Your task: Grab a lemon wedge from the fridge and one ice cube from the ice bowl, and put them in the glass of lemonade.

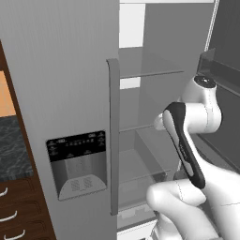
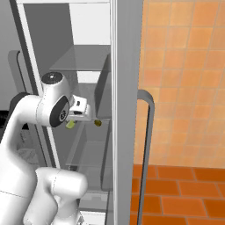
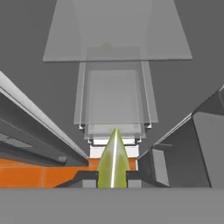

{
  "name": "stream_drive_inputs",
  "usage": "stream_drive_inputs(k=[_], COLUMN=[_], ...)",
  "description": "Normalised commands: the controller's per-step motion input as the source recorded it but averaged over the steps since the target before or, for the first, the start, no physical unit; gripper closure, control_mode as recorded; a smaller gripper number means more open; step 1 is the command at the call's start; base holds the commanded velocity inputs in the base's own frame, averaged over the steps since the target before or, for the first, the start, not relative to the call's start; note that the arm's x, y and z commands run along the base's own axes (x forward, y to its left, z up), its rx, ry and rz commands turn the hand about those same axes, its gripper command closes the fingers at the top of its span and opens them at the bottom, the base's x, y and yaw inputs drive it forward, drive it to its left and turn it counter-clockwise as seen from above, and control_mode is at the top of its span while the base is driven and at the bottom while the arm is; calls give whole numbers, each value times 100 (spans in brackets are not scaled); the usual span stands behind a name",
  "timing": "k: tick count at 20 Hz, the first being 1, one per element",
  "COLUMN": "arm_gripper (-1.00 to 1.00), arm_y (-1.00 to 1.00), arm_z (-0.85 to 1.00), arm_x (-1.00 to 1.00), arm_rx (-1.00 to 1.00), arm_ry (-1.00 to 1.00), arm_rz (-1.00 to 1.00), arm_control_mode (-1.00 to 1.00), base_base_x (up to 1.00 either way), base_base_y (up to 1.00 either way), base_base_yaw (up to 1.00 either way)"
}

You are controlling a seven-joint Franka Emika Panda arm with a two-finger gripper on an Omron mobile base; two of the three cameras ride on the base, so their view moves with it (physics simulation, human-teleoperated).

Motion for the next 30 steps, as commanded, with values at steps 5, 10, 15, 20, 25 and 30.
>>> stream_drive_inputs(k=[5,10,15,20,25,30], arm_gripper=[100,100,100,100,100,100], arm_y=[0,0,0,0,0,0], arm_z=[0,0,0,0,0,0], arm_x=[-6,0,0,0,0,0], arm_rx=[0,0,0,0,0,0], arm_ry=[0,0,0,0,0,0], arm_rz=[0,0,0,0,0,0], arm_control_mode=[100,100,100,100,100,100], base_base_x=[-47,-49,-9,0,13,65], base_base_y=[13,95,100,100,100,91], base_base_yaw=[0,0,-5,-16,-10,-1])
